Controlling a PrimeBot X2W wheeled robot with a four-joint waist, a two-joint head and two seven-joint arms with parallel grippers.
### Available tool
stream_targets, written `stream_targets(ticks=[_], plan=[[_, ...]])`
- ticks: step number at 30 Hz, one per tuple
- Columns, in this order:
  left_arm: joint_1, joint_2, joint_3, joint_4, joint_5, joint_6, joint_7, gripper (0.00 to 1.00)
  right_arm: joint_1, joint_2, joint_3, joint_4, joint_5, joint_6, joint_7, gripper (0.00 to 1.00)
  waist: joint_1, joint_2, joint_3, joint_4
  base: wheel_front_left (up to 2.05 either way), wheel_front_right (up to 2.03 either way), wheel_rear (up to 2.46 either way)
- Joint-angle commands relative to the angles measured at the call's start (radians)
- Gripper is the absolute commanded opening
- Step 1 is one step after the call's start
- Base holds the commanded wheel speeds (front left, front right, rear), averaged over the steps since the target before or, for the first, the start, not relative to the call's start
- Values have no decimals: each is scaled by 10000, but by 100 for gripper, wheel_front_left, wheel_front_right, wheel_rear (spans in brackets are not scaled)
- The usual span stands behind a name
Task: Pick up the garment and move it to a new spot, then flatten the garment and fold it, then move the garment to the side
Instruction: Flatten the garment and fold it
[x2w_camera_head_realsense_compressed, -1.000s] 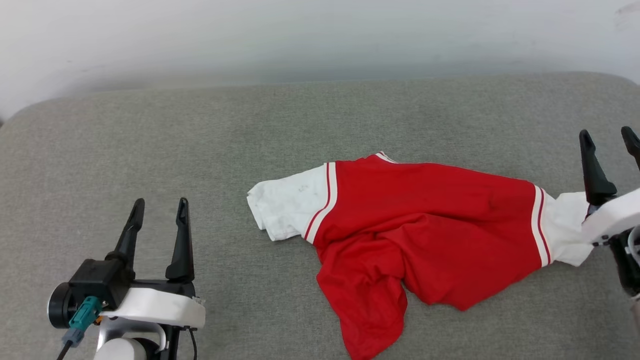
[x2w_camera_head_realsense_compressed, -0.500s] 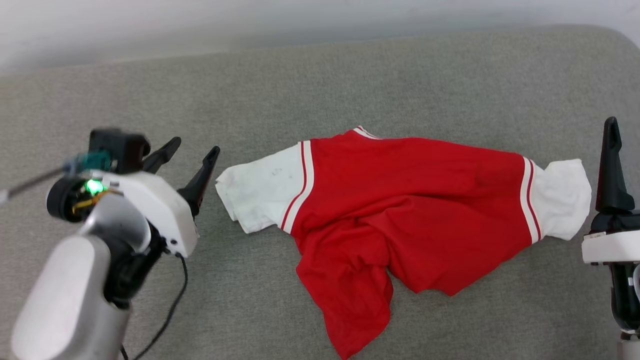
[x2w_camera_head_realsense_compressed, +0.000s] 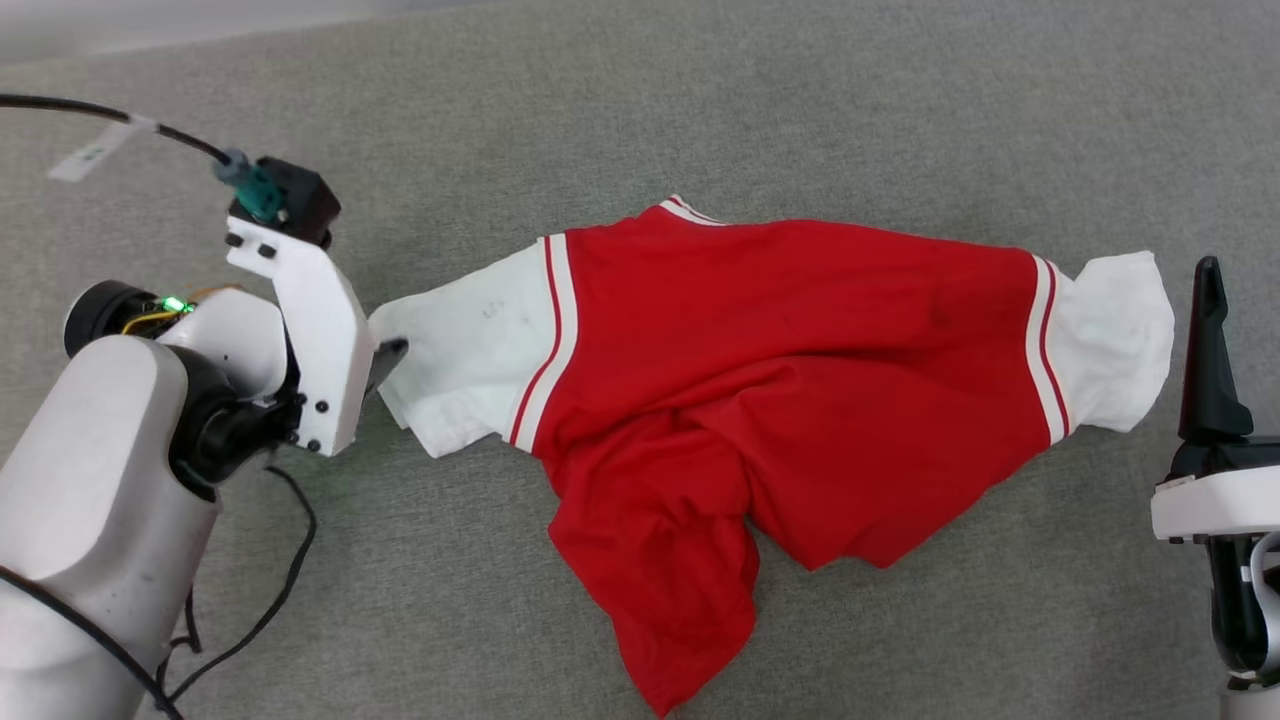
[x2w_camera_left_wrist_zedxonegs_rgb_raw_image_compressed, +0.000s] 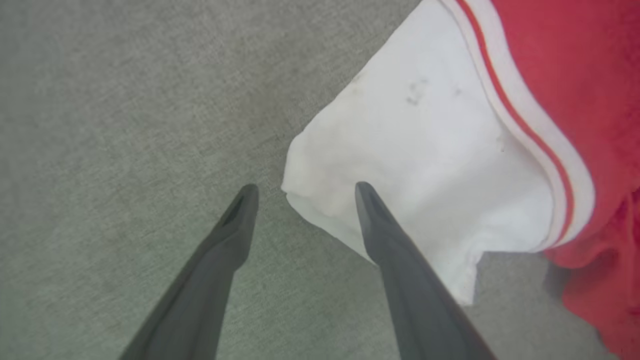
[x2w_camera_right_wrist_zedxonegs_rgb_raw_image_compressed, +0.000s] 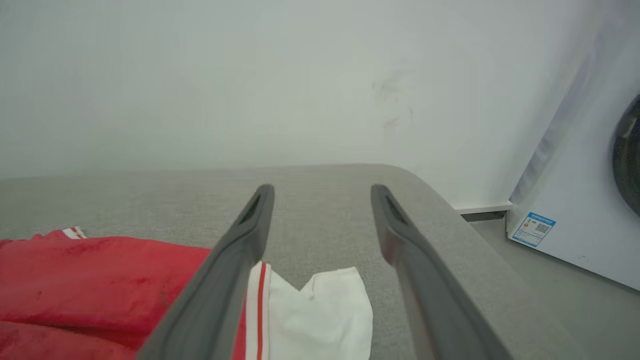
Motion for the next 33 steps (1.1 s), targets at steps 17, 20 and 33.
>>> stream_targets(ticks=[17, 20, 33], plan=[[-80, 252, -1020, 1004, -189, -12, 897, 38, -53, 244, -82, 201, -55, -4, -38, 100, 0, 0, 529, -264, 0, 0, 0], [194, 158, -1118, 1034, -362, -14, 758, 0, -65, 200, -88, 241, -135, -4, 7, 100, 0, 0, 476, -217, 0, 0, 0], [653, 600, -461, -178, 317, 90, -2614, 0, 101, -1478, 835, 262, 323, -4, 2494, 100, 0, 0, -559, 454, 0, 0, 0]])
